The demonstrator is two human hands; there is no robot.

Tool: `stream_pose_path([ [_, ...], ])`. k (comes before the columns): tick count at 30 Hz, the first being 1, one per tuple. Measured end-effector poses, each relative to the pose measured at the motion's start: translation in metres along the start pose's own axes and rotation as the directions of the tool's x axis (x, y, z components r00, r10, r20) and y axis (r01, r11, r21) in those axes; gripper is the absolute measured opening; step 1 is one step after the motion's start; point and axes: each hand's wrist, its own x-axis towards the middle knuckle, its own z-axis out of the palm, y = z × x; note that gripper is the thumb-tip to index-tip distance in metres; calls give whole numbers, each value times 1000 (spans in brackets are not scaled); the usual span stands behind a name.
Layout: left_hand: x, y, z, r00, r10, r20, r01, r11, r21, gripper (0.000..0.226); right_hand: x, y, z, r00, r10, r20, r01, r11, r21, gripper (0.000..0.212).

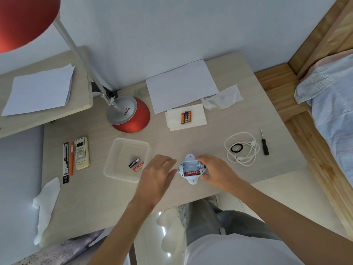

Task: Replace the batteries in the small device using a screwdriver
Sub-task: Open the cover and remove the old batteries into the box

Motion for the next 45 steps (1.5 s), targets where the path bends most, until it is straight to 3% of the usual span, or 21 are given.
stream_pose_path([
  [4,6,15,23,948,235,214,-254,965,68,47,1,-1,-1,1000,3,-5,-3,1000,-10,49],
  [7,11,14,30,904,300,304,-335,939,71,64,1,-2,-3,1000,-8,-4,8,1000,-14,33],
  [11,16,3,39,851,349,392,-405,912,69,80,2,-2,-6,1000,-14,7,14,999,-40,28],
  [19,35,-2,51,815,328,478,-393,919,38,62,4,-4,-13,999,-40,11,40,999,6,35],
  [27,42,5,49,807,292,514,-376,924,66,60,5,-4,-21,998,-55,-8,55,998,42,37],
  [34,41,2,53,813,233,533,-296,955,34,71,4,-2,-23,999,-41,-14,42,997,59,32],
  [38,37,-1,56,829,230,510,-264,965,-5,89,3,0,-22,1000,-21,-5,22,998,62,32],
  [45,36,-1,60,840,257,478,-278,960,-28,100,6,-1,-22,1000,-13,-2,13,999,51,28],
])
